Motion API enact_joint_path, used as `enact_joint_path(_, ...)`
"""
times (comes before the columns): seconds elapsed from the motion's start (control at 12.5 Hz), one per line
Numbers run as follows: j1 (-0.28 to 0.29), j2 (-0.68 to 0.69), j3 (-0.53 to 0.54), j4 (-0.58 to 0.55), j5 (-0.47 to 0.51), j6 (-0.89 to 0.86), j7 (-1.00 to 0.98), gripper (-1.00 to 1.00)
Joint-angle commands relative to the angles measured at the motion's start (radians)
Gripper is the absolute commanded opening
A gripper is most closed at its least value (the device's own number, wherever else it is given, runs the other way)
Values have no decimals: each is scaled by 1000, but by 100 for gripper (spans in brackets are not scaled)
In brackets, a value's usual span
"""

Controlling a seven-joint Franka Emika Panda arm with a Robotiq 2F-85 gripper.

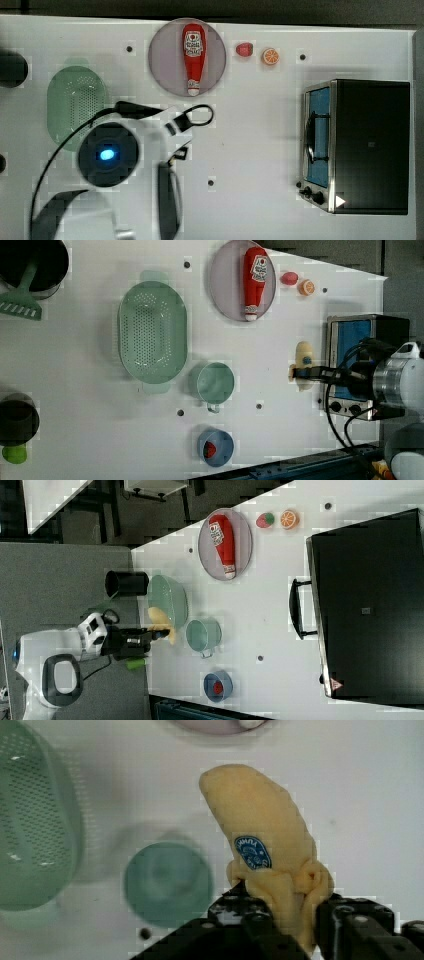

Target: Pick Banana and place it in mug.

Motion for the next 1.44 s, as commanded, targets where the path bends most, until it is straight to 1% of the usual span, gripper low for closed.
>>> enact_joint_path(0.08,27,23,55,3,17,-43,236,-40)
enact_joint_path(0.24,28,63,100,-1,39,-38,344,-40)
enact_joint_path(0.4,28,119,131,-4,42,30,422,-40)
enact_joint_path(0.64,29,210,158,-34,42,170,430,-40)
enact_joint_path(0.72,29,233,160,-48,42,211,430,-32)
enact_joint_path(0.96,29,270,159,-84,42,279,431,32)
enact_joint_path(1.2,28,276,158,-92,42,279,431,99)
enact_joint_path(1.44,25,270,152,-82,42,287,431,100)
